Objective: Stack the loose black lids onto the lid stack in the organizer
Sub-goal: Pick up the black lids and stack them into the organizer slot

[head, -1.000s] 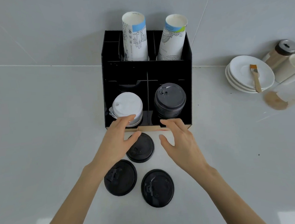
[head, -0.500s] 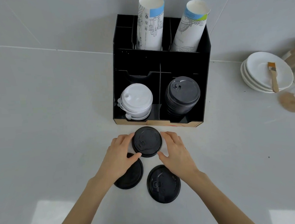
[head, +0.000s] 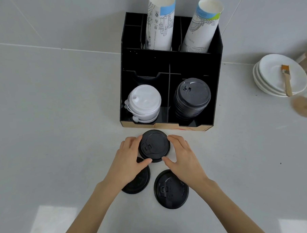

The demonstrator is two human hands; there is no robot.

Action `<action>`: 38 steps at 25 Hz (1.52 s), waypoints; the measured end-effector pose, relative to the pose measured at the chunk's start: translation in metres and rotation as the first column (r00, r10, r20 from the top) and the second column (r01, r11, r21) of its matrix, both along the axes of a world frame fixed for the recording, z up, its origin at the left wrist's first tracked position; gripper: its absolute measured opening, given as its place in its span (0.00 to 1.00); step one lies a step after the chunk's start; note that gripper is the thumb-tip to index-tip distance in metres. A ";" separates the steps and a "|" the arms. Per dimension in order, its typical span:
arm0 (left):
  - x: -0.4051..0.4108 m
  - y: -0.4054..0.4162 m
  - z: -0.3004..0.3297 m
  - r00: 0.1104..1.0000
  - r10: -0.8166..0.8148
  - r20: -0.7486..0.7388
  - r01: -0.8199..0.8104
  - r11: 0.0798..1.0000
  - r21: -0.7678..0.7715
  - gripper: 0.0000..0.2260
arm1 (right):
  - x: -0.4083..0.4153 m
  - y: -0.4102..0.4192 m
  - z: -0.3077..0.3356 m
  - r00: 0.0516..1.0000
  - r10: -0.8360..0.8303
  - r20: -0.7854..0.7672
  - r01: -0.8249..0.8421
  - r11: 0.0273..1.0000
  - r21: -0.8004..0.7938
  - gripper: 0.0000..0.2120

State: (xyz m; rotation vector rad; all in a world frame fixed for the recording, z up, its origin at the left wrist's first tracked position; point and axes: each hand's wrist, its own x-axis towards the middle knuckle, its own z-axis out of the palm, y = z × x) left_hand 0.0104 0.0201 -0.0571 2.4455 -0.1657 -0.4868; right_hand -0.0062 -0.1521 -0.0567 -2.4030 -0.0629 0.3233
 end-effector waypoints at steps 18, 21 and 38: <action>0.030 -0.034 0.078 0.950 -0.139 0.279 0.178 0.977 -0.120 0.32 | 0.001 -0.042 0.074 0.938 -0.162 0.308 0.114 0.979 0.168 0.28; 0.043 -0.044 0.087 0.944 -0.150 0.295 0.196 0.971 -0.134 0.31 | 0.007 -0.047 0.080 0.921 -0.221 0.320 0.163 0.967 0.198 0.28; 0.115 -0.085 0.078 0.917 -0.283 0.281 0.310 0.949 -0.055 0.27 | 0.066 -0.065 0.064 0.878 -0.420 0.228 0.375 0.901 0.217 0.27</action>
